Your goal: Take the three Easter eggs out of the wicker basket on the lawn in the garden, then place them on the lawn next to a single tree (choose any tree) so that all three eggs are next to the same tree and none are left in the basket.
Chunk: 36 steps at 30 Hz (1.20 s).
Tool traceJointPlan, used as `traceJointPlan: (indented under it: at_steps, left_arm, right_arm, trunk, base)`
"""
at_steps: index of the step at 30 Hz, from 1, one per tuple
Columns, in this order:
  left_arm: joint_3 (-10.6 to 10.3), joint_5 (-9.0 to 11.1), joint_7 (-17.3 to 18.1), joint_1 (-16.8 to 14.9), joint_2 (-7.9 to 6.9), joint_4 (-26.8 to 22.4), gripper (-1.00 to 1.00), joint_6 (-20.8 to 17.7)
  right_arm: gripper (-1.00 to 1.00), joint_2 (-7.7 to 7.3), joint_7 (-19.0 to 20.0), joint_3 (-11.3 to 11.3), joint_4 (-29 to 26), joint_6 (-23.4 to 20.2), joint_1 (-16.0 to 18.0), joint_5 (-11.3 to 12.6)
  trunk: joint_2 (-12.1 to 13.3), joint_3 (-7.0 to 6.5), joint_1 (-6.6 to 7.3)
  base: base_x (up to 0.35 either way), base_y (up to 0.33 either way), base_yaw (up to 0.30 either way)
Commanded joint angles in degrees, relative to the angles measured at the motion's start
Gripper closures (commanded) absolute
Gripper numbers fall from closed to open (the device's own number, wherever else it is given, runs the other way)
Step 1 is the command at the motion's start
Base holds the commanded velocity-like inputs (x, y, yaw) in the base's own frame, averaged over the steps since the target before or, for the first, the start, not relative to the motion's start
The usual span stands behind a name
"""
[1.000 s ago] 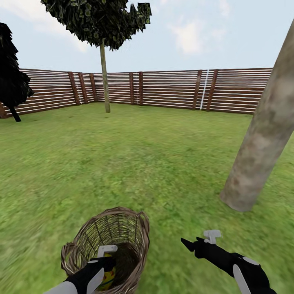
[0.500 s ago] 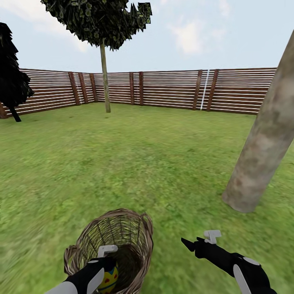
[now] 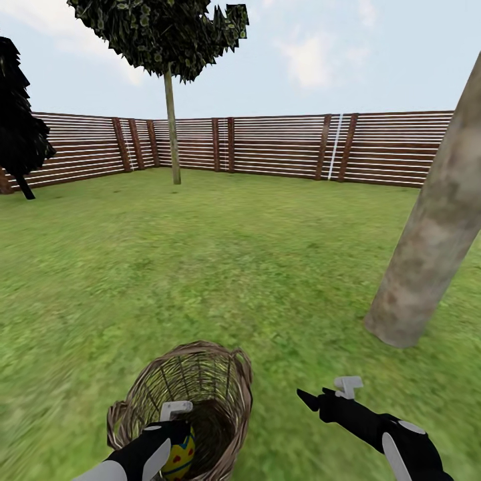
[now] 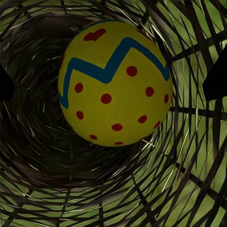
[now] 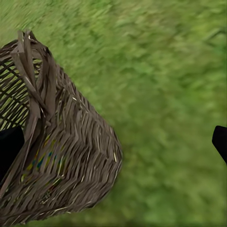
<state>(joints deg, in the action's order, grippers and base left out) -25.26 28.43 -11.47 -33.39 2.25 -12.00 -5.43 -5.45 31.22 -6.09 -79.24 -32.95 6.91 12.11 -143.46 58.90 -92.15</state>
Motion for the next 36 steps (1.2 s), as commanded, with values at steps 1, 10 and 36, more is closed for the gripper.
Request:
traceJointPlan:
  at_steps: [1,10,36]
  left_arm:
    - [-0.49,0.4,-0.39,-0.01,-0.04,-0.13,-1.0,-0.29]
    - [-0.5,0.4,-0.4,-0.01,-0.05,-0.21,-1.0,-0.29]
    - [-0.5,0.33,-0.29,-0.64,-0.22,-0.77,-1.0,-1.6]
  right_arm:
    - [-1.0,0.0,0.07,-0.07,-0.03,-0.45,0.03,0.37]
    - [-1.0,0.0,0.07,-0.08,-0.03,-0.45,0.03,0.37]
    - [-1.0,0.0,0.07,-0.5,-0.03,-0.45,0.03,0.37]
  trunk:
    - [-0.02,0.05,0.01]
    - [-0.02,0.05,0.01]
    - [-0.2,2.93,-0.32]
  base:
    - [0.0,0.005,0.0]
    - [0.0,0.001,0.0]
    - [0.0,0.0,0.0]
